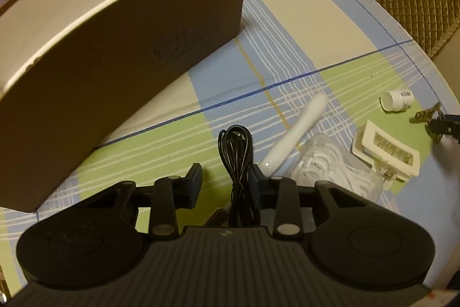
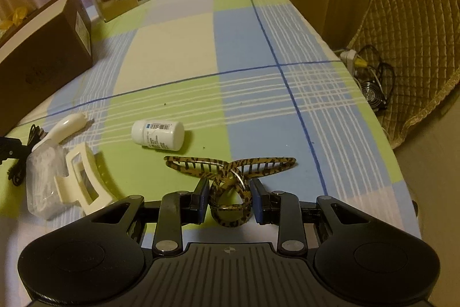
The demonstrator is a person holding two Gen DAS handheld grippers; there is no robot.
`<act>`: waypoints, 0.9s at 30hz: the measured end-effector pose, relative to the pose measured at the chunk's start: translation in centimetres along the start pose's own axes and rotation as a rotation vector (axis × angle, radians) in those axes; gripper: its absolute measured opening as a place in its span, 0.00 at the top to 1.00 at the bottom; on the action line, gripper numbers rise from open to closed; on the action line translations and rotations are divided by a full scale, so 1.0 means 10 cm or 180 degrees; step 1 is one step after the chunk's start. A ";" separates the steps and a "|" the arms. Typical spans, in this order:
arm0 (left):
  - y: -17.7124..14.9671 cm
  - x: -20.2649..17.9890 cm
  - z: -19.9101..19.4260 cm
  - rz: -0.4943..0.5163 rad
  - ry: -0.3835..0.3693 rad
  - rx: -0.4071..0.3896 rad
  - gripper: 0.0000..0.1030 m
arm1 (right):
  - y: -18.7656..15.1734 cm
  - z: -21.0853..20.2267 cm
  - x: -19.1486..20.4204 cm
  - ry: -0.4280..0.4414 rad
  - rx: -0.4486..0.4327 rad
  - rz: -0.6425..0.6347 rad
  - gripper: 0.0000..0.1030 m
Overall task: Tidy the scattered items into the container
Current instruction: 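Grasp the tortoiseshell hair clip with the right tool while the left tool grasps the black cable, then lift the hair clip with the right tool while the left tool lifts the cable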
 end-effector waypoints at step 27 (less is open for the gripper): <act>0.12 0.01 -0.21 -0.0027 0.0108 -0.0282 0.89 | -0.04 0.06 0.04 0.0036 -0.0034 -0.0250 0.73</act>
Point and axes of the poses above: each gripper's, at about its wrist camera, not at the fingertips, and z roughly the way its jaws point, x to its left, y to its top, the point moved 1 cm from there along z, roughly the way its jaws point, and after that the axes turned 14 degrees about -x, right-handed, at the moved point
